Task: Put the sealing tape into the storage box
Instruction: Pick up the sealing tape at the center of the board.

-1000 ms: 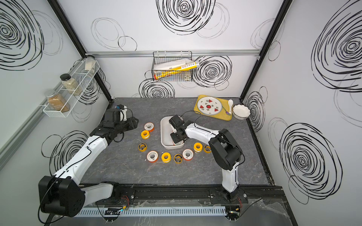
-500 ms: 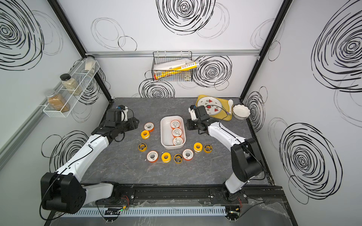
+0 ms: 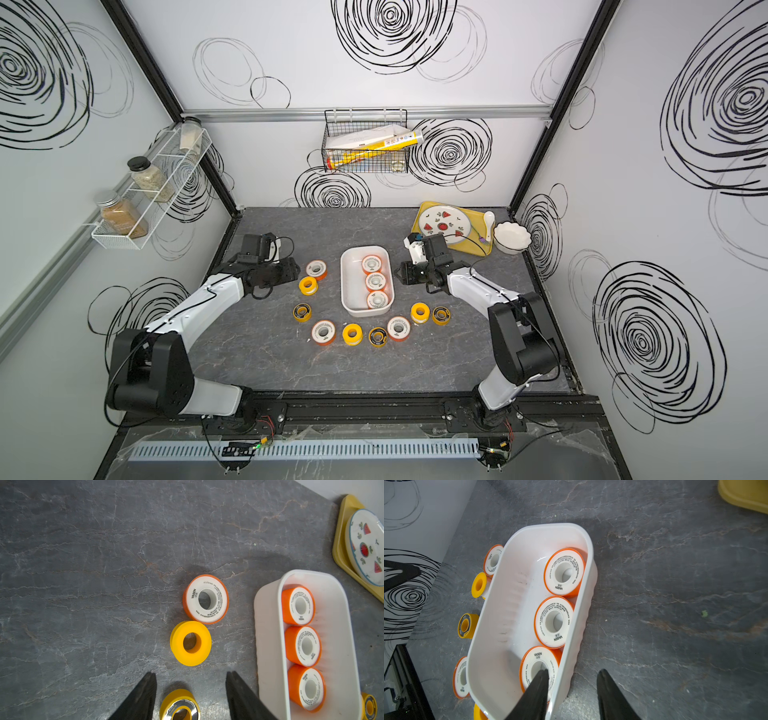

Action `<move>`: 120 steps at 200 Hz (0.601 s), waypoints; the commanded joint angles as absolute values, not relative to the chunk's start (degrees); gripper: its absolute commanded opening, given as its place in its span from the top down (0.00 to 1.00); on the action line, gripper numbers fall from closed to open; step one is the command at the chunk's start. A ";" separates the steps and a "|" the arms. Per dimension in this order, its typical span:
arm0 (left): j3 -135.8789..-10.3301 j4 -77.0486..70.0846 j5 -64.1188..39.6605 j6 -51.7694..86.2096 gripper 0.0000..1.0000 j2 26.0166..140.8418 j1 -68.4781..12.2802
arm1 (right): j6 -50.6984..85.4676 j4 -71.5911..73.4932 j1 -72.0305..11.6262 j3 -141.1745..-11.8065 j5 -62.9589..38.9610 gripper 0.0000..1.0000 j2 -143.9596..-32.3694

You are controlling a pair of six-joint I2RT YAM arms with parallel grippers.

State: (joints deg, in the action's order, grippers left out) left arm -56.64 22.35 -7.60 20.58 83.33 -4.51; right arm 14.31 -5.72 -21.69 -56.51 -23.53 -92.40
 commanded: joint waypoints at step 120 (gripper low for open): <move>-61.06 31.23 9.32 25.50 0.20 92.96 -16.96 | 10.55 -6.41 -21.62 -56.52 -27.75 0.55 -93.94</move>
State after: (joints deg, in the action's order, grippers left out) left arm -62.19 28.97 4.62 23.66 94.08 -15.22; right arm 11.81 -5.61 -21.69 -56.45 -26.94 -92.86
